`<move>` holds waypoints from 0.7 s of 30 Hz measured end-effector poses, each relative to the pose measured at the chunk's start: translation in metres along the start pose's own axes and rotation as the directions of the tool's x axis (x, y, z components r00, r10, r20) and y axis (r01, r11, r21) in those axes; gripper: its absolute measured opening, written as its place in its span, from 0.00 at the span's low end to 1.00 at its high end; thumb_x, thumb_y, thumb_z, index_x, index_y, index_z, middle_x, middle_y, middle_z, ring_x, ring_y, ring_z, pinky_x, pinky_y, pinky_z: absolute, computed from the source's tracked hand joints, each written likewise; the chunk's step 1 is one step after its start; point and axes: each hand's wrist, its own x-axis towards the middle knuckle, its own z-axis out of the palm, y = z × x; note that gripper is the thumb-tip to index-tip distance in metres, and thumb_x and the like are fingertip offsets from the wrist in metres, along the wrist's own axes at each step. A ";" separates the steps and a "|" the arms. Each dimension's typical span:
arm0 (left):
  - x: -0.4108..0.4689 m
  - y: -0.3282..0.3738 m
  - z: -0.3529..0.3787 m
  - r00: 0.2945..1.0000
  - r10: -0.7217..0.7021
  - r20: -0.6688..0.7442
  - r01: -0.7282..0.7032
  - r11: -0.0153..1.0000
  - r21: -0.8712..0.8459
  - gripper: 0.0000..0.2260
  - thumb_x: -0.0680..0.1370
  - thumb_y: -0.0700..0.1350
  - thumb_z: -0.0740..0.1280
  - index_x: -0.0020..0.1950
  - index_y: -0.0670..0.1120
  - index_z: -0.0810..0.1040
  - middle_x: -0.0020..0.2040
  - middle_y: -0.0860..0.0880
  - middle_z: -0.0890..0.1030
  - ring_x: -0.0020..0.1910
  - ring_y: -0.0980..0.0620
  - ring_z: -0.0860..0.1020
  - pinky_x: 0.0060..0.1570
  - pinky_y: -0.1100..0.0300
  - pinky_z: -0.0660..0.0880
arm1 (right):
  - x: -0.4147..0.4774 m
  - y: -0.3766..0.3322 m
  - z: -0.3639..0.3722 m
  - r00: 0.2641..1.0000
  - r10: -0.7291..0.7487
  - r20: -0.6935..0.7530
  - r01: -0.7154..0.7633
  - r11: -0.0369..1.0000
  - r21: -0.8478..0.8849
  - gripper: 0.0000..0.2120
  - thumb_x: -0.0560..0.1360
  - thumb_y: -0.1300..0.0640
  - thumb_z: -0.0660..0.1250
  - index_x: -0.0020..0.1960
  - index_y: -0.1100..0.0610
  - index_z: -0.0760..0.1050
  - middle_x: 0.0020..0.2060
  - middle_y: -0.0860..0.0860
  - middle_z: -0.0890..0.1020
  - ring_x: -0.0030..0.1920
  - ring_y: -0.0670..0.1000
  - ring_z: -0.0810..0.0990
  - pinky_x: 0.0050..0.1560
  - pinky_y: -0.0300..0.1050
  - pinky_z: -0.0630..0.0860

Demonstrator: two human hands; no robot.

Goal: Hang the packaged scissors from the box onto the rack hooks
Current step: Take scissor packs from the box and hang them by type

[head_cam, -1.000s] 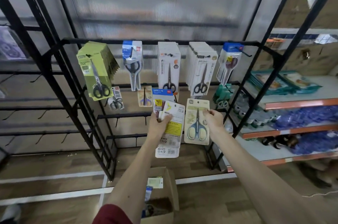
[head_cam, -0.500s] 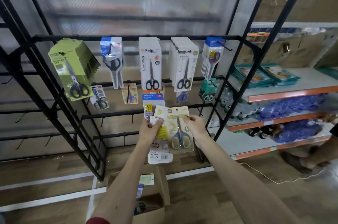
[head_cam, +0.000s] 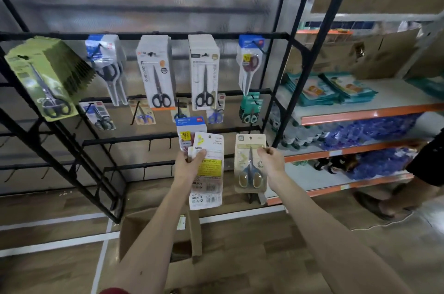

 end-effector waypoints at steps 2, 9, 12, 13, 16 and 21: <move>-0.001 -0.005 0.015 1.000 -0.008 0.008 0.008 1.000 -0.009 0.19 0.78 0.50 0.73 0.65 0.47 0.72 0.58 0.48 0.82 0.56 0.48 0.81 0.59 0.47 0.77 | 0.015 0.001 -0.014 1.000 0.008 0.002 -0.008 1.000 0.029 0.04 0.81 0.58 0.64 0.48 0.56 0.76 0.50 0.55 0.83 0.45 0.52 0.79 0.46 0.46 0.75; 0.014 -0.005 0.047 1.000 -0.012 0.021 0.012 1.000 -0.014 0.18 0.79 0.51 0.71 0.65 0.48 0.72 0.52 0.53 0.80 0.49 0.56 0.79 0.43 0.60 0.73 | 0.057 -0.006 -0.021 0.998 0.036 0.058 -0.039 0.997 0.065 0.03 0.81 0.58 0.66 0.52 0.56 0.78 0.52 0.55 0.84 0.52 0.56 0.83 0.53 0.52 0.80; 0.032 0.001 0.060 0.999 -0.010 0.045 0.012 0.999 -0.050 0.18 0.79 0.51 0.72 0.66 0.49 0.72 0.55 0.52 0.82 0.51 0.55 0.80 0.46 0.59 0.75 | 0.073 -0.015 -0.015 0.997 0.028 0.070 -0.033 0.997 0.069 0.06 0.81 0.57 0.66 0.55 0.57 0.79 0.53 0.56 0.84 0.52 0.56 0.83 0.53 0.51 0.80; 0.039 0.002 0.065 0.998 -0.008 0.060 0.012 0.998 -0.057 0.17 0.80 0.49 0.71 0.65 0.48 0.72 0.54 0.53 0.81 0.49 0.57 0.80 0.43 0.62 0.74 | 0.077 -0.018 -0.013 0.997 0.025 0.072 -0.030 0.998 0.061 0.08 0.81 0.57 0.66 0.57 0.58 0.79 0.53 0.56 0.83 0.52 0.55 0.82 0.51 0.49 0.80; 0.056 0.004 0.079 0.997 -0.016 0.074 0.022 0.997 -0.078 0.15 0.80 0.47 0.71 0.64 0.46 0.74 0.54 0.50 0.83 0.45 0.59 0.79 0.34 0.70 0.75 | 0.089 -0.023 -0.004 0.995 -0.019 0.103 0.017 1.000 0.016 0.09 0.81 0.58 0.65 0.58 0.59 0.80 0.52 0.57 0.84 0.46 0.52 0.80 0.41 0.42 0.76; 0.083 -0.016 0.096 0.991 -0.054 0.123 0.064 0.995 -0.082 0.14 0.79 0.45 0.72 0.63 0.43 0.75 0.58 0.42 0.84 0.50 0.47 0.85 0.45 0.57 0.84 | 0.117 -0.012 0.008 0.991 -0.036 0.131 0.033 0.999 0.021 0.09 0.80 0.63 0.64 0.53 0.67 0.80 0.50 0.70 0.81 0.38 0.59 0.78 0.36 0.42 0.71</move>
